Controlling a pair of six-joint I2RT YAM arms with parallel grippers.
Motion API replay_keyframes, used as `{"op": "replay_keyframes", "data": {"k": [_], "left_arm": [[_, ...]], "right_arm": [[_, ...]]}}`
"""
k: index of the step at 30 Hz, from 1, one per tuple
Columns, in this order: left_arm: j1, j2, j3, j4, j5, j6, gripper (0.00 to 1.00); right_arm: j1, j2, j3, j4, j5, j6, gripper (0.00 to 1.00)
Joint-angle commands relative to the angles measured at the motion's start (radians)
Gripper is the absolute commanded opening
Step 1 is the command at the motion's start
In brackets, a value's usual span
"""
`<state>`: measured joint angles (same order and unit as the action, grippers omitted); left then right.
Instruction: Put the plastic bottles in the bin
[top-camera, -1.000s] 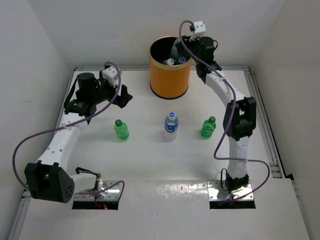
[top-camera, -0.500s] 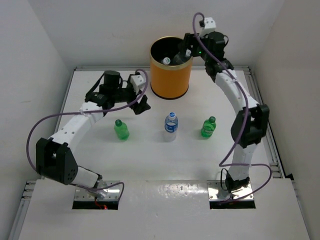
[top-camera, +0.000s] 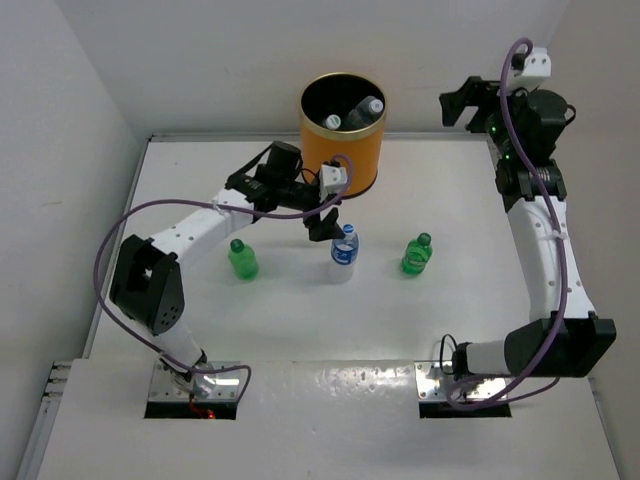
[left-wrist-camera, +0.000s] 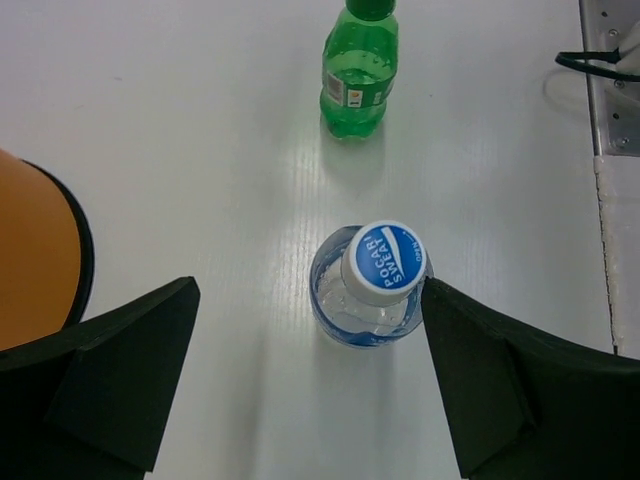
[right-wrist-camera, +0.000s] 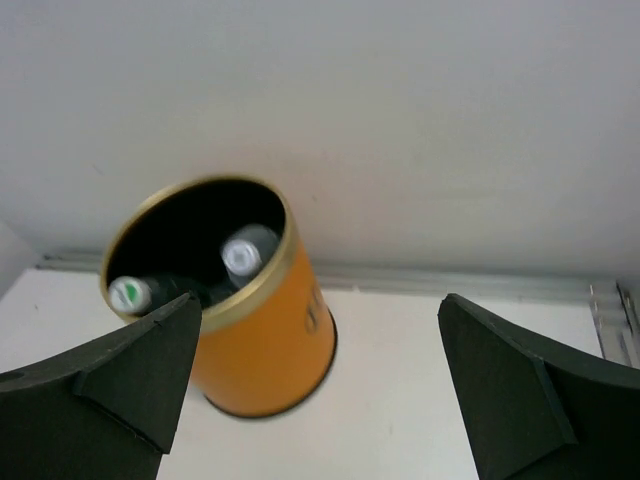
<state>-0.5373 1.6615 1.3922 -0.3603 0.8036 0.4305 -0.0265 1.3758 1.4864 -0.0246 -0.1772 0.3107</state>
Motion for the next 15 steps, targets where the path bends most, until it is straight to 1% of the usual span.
{"op": "replay_keyframes", "data": {"k": [1, 5, 9, 11, 15], "left_arm": [[-0.023, 0.018, 0.042, 0.012, 0.066, 0.034, 1.0], [-0.055, 0.041, 0.042, 0.012, 0.092, 0.044, 1.0], [-0.075, 0.05, 0.031, 0.012, 0.101, 0.044, 1.0], [-0.084, 0.05, 0.022, 0.012, 0.091, 0.044, 0.97], [-0.084, 0.05, 0.022, 0.04, 0.08, 0.024, 0.71]], "right_arm": [[-0.042, -0.026, -0.11, -0.044, -0.038, 0.013, 1.0], [-0.072, -0.076, -0.161, -0.057, -0.051, 0.011, 1.0], [-0.092, -0.077, -0.175, -0.064, -0.068, 0.01, 1.0], [-0.096, -0.077, -0.181, -0.066, -0.074, 0.01, 1.0], [-0.099, -0.08, -0.192, -0.066, -0.085, 0.013, 1.0]]}}
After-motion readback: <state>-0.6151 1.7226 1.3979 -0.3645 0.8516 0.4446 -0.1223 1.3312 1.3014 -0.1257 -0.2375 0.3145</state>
